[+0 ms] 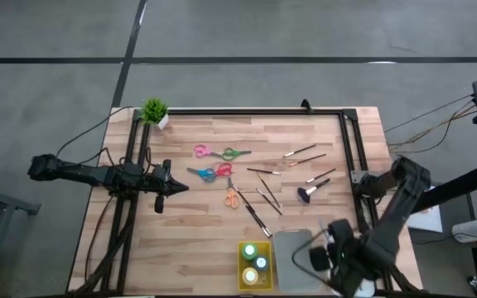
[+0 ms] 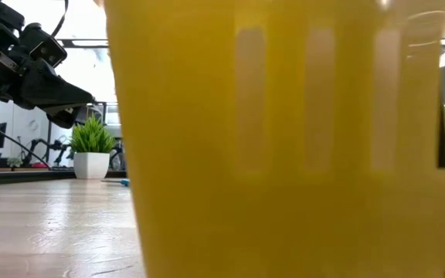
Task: Pick & Place Paint Supplies
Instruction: Put the blue paint brush into the white bin
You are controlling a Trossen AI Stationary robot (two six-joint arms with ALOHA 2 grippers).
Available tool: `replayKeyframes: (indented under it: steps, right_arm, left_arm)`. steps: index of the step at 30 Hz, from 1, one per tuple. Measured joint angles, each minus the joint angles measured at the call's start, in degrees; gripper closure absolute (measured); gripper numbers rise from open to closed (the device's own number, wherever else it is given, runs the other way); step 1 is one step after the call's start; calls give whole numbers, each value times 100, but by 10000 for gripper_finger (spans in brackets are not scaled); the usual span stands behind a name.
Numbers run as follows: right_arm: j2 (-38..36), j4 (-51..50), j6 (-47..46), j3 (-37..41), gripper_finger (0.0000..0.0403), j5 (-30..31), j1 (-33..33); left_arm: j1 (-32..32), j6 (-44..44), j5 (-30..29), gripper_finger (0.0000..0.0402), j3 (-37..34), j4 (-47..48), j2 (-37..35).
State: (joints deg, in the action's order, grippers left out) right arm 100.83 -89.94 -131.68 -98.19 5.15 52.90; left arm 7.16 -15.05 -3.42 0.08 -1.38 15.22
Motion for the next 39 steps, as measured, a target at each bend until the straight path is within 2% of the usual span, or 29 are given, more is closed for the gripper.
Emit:
replayKeyframes:
  steps: [8,12,25,39]
  right_arm:
    - [887,-9,-98,-480,379,-810,425]
    - [1215,-10,-187,-487,379,-968,660]
    - [1858,-3,-335,-82,379,-1088,952]
    - [1891,99,-483,424,378,-974,930]
  left_arm:
    - [-2,0,-2,401,0,1,0]
    - [-2,0,-1,401,0,0,0]
    - [0,0,-1,401,0,0,0]
    - [-2,0,0,401,0,-1,0]
